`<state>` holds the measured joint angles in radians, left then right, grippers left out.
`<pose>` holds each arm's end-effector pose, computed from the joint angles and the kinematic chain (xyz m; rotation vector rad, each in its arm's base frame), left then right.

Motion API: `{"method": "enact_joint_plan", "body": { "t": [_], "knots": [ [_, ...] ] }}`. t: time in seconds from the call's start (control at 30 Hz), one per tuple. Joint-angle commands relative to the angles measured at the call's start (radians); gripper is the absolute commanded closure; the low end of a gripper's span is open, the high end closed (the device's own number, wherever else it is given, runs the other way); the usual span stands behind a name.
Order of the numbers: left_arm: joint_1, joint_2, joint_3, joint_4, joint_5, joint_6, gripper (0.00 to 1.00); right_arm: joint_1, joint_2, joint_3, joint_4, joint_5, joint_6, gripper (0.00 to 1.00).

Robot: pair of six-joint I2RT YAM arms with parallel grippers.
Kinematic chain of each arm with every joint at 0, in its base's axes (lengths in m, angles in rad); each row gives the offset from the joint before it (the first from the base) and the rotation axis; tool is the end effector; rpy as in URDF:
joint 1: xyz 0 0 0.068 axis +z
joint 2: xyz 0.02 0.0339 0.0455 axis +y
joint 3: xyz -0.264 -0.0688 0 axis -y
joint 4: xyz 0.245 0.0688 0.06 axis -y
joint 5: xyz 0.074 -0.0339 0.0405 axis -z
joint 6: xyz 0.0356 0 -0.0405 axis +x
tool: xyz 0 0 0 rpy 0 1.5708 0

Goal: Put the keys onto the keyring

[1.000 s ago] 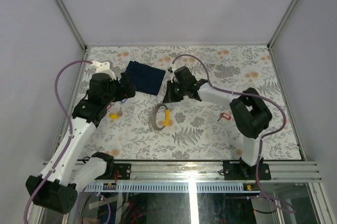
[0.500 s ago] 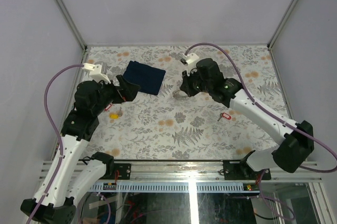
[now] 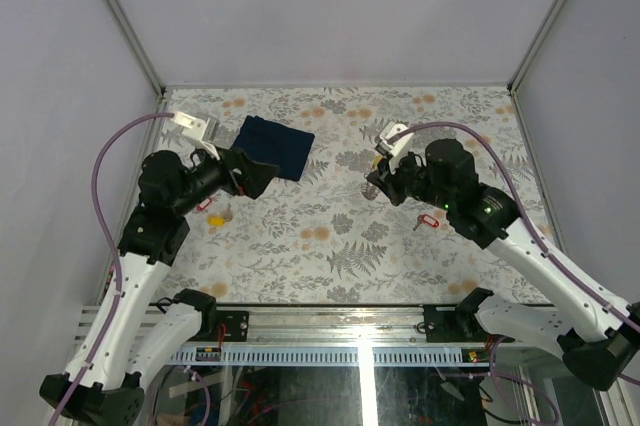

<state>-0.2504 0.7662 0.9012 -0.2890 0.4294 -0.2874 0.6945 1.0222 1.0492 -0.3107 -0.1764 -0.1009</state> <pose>0.1606 -0.0564 0.3727 0.2931 1.7474 -0.7626 0.1730 0.1522 0.3748 -0.8455 1.6899 0.5730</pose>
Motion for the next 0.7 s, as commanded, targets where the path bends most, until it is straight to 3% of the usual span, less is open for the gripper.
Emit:
{"method": "enact_joint_plan", "body": {
  "t": [0.0,0.1,0.23,0.37,0.67],
  "knots": [
    [0.0,0.065,0.046,0.192,0.163,0.102,0.0,0.008,-0.078,0.031,-0.001,-0.117,-0.098,0.99],
    [-0.049,0.106,0.085,0.223,0.168,0.153,0.03,0.008,-0.103,0.042,-0.007,-0.154,-0.101,1.0],
    [-0.234,0.125,0.106,0.278,0.083,0.254,0.05,0.006,-0.12,0.066,-0.018,-0.192,-0.106,1.0],
    [-0.355,0.141,0.111,0.358,0.098,0.273,0.05,0.008,-0.156,0.06,0.015,-0.227,-0.102,1.0],
    [-0.383,0.189,0.166,0.391,0.189,0.279,0.01,0.008,-0.189,0.047,0.148,-0.354,0.004,1.0]
  ]
}}
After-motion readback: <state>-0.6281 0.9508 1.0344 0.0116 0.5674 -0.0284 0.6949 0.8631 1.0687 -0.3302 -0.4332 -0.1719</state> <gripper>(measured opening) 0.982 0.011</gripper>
